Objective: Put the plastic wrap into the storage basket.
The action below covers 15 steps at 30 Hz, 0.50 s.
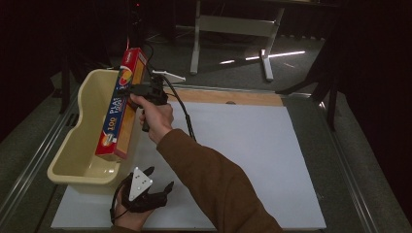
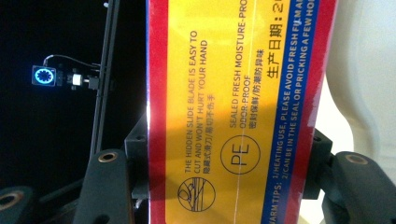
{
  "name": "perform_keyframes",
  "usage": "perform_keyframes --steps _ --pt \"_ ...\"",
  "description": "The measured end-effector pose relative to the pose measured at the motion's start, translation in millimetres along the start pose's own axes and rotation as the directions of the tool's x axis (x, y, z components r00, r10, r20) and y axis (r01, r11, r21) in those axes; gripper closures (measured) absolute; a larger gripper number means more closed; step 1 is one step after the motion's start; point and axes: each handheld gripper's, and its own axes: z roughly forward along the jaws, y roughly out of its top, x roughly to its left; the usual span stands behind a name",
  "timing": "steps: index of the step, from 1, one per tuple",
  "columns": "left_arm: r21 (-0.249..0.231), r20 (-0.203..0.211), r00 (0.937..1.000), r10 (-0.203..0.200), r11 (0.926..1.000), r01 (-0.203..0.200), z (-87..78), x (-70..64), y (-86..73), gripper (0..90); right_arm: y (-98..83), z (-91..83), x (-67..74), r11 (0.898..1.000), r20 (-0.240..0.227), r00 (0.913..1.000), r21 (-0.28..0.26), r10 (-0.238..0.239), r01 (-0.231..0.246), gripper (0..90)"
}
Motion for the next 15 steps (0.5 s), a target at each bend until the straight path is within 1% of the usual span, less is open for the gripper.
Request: perform_keyframes --steps 6,11,15 --pt "-0.004 0.0 1.0 0.004 1.0 -0.004 -0.2 -0.5 0.4 21.0 -4.5 13.4 -2.8 1.0 -0.002 0.9999 0.016 0.017 -0.017 40.0" --pt "0.0 0.007 1.0 -0.001 1.0 0.001 -0.2 -0.5 0.1 21.0 -10.8 23.5 -2.0 1.0 0.006 0.9999 0.022 0.009 -0.009 40.0" --pt "-0.001 0.01 0.9999 -0.003 1.0 0.003 -0.5 0.0 -0.2 21.0 -14.7 29.5 -2.7 1.0 0.022 0.9997 0.029 0.006 -0.006 40.0"
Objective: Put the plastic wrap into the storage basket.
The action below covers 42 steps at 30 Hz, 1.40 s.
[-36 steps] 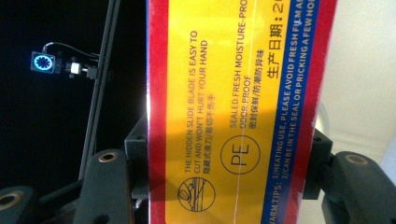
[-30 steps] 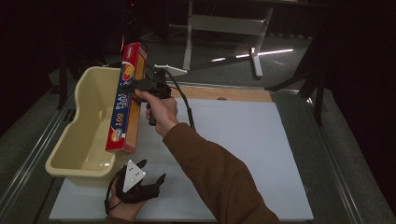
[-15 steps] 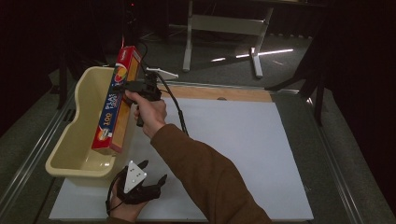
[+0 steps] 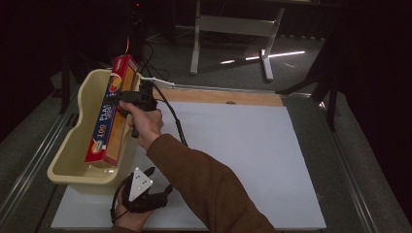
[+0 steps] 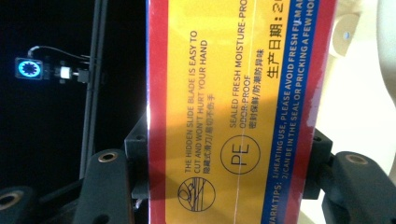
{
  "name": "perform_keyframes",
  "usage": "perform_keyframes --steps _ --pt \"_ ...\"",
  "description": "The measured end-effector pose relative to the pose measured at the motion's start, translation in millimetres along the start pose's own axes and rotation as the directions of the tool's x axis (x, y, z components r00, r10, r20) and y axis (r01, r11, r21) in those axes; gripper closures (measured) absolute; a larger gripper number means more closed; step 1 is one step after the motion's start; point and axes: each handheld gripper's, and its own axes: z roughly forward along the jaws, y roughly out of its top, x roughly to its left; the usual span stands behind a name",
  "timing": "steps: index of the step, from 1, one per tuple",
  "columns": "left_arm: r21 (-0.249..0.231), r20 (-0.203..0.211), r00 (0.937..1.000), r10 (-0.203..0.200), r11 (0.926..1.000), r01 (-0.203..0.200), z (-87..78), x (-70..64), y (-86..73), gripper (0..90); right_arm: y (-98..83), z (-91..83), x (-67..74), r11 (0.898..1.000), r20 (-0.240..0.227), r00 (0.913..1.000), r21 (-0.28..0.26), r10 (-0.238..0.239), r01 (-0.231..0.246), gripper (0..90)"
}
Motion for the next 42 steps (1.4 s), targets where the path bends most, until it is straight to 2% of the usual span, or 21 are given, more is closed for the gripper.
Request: perform_keyframes --steps 10,21,28,35,40,42 --pt "-0.003 -0.004 1.0 -0.008 1.0 0.008 -1.0 1.3 -0.6 20.9 -9.0 12.3 -3.8 1.0 0.046 0.9986 -0.009 -0.024 0.024 39.9" --pt "-0.004 -0.002 0.9999 -0.017 0.9999 0.017 -1.7 2.1 -1.2 20.9 -14.9 15.0 -10.6 1.0 0.079 0.9967 -0.017 0.015 -0.014 39.7" --pt "-0.004 -0.003 0.9999 -0.017 0.9998 0.017 -1.7 1.8 -1.2 20.9 -17.2 18.3 -9.9 0.999 0.085 0.9962 -0.033 0.015 -0.012 39.7" --pt "-0.006 -0.006 0.9998 -0.018 0.9998 0.018 -3.4 3.2 -1.5 20.9 -19.8 22.6 -10.3 0.999 0.134 0.991 -0.034 -0.006 0.011 39.5" --pt "-0.008 -0.006 0.9998 -0.019 0.9998 0.019 -3.7 3.2 -1.4 20.8 -21.4 25.3 -11.3 1.0 0.175 0.9845 -0.025 0.002 0.003 39.3" --pt "-0.007 -0.006 0.9998 -0.019 0.9998 0.019 -3.7 3.3 -1.3 20.8 -21.1 26.5 -12.6 1.0 0.179 0.9838 -0.019 0.008 -0.004 39.2"
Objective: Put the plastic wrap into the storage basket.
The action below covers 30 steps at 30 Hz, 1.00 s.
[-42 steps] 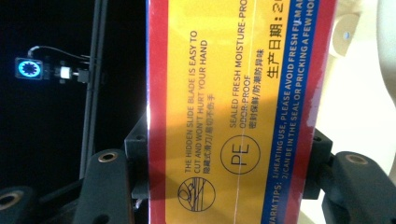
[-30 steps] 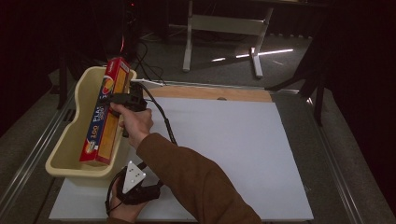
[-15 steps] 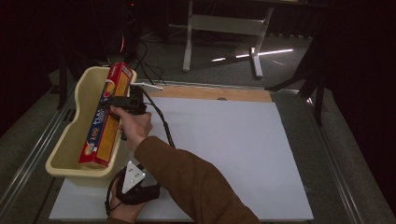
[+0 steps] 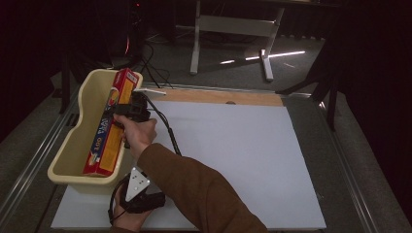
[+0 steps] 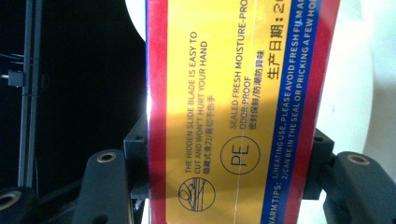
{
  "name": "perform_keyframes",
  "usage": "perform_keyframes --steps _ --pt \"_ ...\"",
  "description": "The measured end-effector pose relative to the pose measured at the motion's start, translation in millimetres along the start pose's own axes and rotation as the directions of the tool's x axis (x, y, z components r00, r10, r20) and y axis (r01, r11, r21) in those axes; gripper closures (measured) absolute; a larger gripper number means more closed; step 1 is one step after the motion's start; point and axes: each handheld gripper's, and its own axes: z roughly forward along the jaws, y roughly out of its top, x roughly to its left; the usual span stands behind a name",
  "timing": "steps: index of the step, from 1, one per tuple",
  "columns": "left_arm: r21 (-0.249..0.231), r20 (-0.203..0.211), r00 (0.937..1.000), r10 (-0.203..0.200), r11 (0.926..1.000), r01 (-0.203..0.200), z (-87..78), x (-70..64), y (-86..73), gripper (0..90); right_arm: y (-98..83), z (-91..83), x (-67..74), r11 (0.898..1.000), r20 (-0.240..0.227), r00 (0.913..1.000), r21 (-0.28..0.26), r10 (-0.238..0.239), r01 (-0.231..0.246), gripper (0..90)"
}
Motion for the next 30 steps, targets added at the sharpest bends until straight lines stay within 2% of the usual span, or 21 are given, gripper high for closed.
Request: perform_keyframes --steps 9,11,15,18,20,23,24,27,29,30 --pt "-0.002 -0.002 1.0 -0.002 1.0 0.002 -0.1 0.1 0.1 20.8 3.1 -0.2 -2.0 0.999 0.064 0.9977 0.032 0.024 -0.026 38.3" --pt "-0.001 -0.002 1.0 0.001 1.0 -0.001 0.1 -0.3 0.1 20.8 3.9 -1.5 0.8 0.999 0.097 0.9949 0.04 0.026 -0.03 37.5" --pt "0.0 -0.001 1.0 0.0 1.0 0.0 0.0 -0.2 0.0 20.8 4.5 -3.1 2.6 0.998 0.109 0.9935 0.049 0.033 -0.039 36.9" --pt "-0.002 -0.002 1.0 -0.002 1.0 0.002 -0.3 0.0 0.1 20.8 3.1 -3.3 3.5 0.998 0.145 0.989 0.05 0.029 -0.037 35.1" --pt "-0.002 -0.003 1.0 -0.001 1.0 0.001 -0.6 0.5 0.2 20.8 1.7 -3.3 4.9 0.998 0.193 0.981 0.057 0.018 -0.029 35.3" --pt "-0.002 -0.004 1.0 -0.002 1.0 0.002 -0.6 0.7 0.3 20.8 1.5 -4.6 4.9 0.998 0.19 0.9817 0.057 0.016 -0.027 35.2" --pt "-0.002 -0.005 1.0 -0.001 1.0 0.001 -0.4 0.6 0.2 20.8 1.1 -5.9 5.9 0.998 0.181 0.9835 0.057 0.006 -0.017 37.9" --pt "-0.001 -0.005 1.0 -0.001 1.0 0.001 0.0 0.4 0.1 20.8 1.4 -10.3 8.8 0.999 0.157 0.9877 0.053 0.003 -0.011 38.1" --pt "0.0 -0.005 1.0 -0.001 1.0 0.001 0.1 0.2 0.1 20.8 1.5 -13.1 10.0 0.999 0.15 0.9886 0.048 -0.009 0.002 39.3" --pt "0.001 -0.006 1.0 0.002 1.0 -0.002 0.1 0.1 0.1 20.8 2.2 -16.6 10.7 0.998 0.139 0.9895 0.063 -0.04 0.032 40.4"
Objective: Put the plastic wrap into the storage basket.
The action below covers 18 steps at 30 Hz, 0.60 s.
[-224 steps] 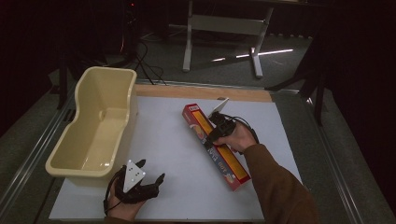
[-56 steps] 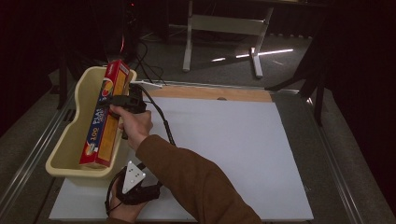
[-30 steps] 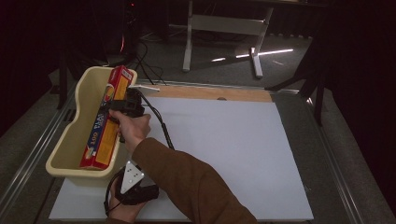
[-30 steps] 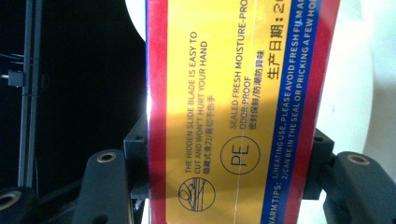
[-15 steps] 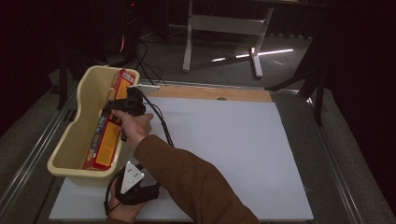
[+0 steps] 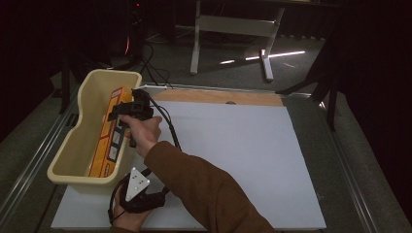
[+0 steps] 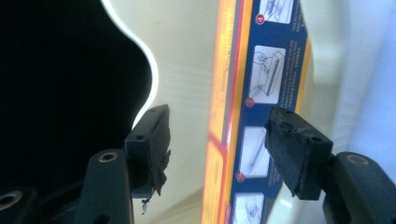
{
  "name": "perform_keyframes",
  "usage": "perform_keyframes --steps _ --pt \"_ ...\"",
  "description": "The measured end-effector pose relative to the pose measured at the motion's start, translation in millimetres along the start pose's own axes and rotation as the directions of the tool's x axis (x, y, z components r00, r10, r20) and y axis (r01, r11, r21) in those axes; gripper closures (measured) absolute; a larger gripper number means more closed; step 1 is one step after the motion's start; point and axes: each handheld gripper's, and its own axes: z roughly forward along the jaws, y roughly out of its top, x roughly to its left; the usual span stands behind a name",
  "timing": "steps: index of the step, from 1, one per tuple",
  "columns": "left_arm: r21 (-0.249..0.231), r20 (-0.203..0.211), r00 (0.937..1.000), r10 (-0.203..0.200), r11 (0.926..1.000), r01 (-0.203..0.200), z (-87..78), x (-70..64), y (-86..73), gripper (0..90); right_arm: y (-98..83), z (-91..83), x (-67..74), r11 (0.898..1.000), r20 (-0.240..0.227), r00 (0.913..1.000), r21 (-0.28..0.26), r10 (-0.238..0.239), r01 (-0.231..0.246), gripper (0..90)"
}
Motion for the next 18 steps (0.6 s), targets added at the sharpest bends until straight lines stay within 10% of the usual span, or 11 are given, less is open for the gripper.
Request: perform_keyframes --steps 10,16,17,18 --pt "0.002 -0.005 1.0 0.009 1.0 -0.009 0.7 -0.5 0.6 20.8 -3.8 -18.9 -0.7 0.98 0.018 0.9799 -0.004 -0.198 0.199 41.1" --pt "-0.004 -0.01 0.9999 0.009 1.0 -0.009 0.4 -0.3 0.8 20.7 -12.2 -40.0 -4.2 0.915 0.078 0.9154 -0.054 -0.395 0.399 37.6" --pt "-0.004 -0.01 0.9999 0.009 1.0 -0.009 0.4 -0.3 0.8 20.8 -12.2 -40.0 -4.2 0.915 0.078 0.9154 -0.054 -0.395 0.399 37.6" --pt "-0.001 -0.011 0.9999 0.012 0.9999 -0.012 0.3 -0.3 0.8 20.8 -13.9 -46.2 -8.1 0.89 0.097 0.8904 -0.065 -0.445 0.452 35.7"
